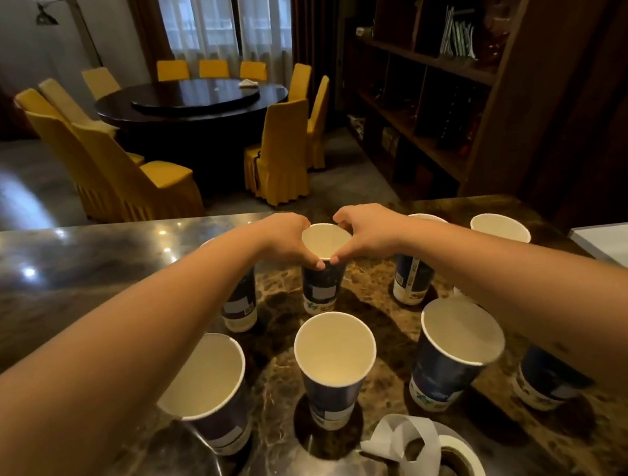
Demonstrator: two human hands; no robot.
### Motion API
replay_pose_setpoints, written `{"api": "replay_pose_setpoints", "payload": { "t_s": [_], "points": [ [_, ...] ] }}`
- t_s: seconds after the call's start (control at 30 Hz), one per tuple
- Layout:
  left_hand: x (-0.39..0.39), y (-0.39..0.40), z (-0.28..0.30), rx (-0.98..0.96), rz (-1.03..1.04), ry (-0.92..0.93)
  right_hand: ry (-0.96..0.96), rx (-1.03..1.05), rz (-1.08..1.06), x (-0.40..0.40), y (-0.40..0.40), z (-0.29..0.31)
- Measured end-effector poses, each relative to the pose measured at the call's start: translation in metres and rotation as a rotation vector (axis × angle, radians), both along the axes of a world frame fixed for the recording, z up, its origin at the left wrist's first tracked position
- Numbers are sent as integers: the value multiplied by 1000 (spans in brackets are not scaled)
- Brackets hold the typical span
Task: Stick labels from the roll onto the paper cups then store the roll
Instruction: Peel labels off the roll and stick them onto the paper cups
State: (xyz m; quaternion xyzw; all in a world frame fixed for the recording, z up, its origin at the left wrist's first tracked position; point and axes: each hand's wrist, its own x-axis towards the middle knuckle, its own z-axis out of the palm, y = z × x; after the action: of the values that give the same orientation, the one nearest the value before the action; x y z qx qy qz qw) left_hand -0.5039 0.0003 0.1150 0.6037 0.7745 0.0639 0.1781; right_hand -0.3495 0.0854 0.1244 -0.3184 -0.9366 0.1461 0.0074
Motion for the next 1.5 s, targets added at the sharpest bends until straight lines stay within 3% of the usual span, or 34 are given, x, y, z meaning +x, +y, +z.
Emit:
{"api": "replay_pose_setpoints", "payload": {
  "t_s": [0.33, 0.57, 0.67, 0.77, 0.9, 0.97, 1.03, 1.07, 1.1, 1.13, 1.2, 1.3, 1.4, 1.5],
  "points": [
    [-4, 3, -4, -38, -4, 28, 15, -4, 54, -5, 2, -10],
    [7, -7, 12, -32, 24, 167, -33, 34, 34, -1, 2, -11],
    [21, -27, 38, 57, 14, 229, -8, 79, 38, 17, -11, 9],
    [47, -73, 73, 221, 4, 64, 148, 23, 95, 58, -49, 44],
    [91, -155, 100, 501, -194, -170, 391, -82, 180, 142, -114, 62],
    [107, -173, 66, 409, -303, -357, 430, -70, 211, 178, -137, 49],
    [119, -178, 21, 253, -222, -358, 409, -89, 192, 203, -151, 22],
    [133, -183, 1, 239, -278, -263, 388, -112, 161, 212, -155, 7],
    [146, -188, -13, 267, -257, -319, 361, -136, 124, 218, -157, -9],
    [158, -196, -23, 320, -221, -296, 319, -159, 91, 221, -159, -24],
    [171, -206, -43, 251, -210, -304, 171, -182, 76, 224, -162, -51],
    [191, -191, -81, 174, -116, -231, -77, -59, 161, 220, -167, -79],
    [206, -185, -104, 164, -62, -213, -64, 57, 221, 217, -166, -94],
    [212, -183, -111, 145, -10, -196, 5, 42, 215, 219, -160, -99]
  ]
}}
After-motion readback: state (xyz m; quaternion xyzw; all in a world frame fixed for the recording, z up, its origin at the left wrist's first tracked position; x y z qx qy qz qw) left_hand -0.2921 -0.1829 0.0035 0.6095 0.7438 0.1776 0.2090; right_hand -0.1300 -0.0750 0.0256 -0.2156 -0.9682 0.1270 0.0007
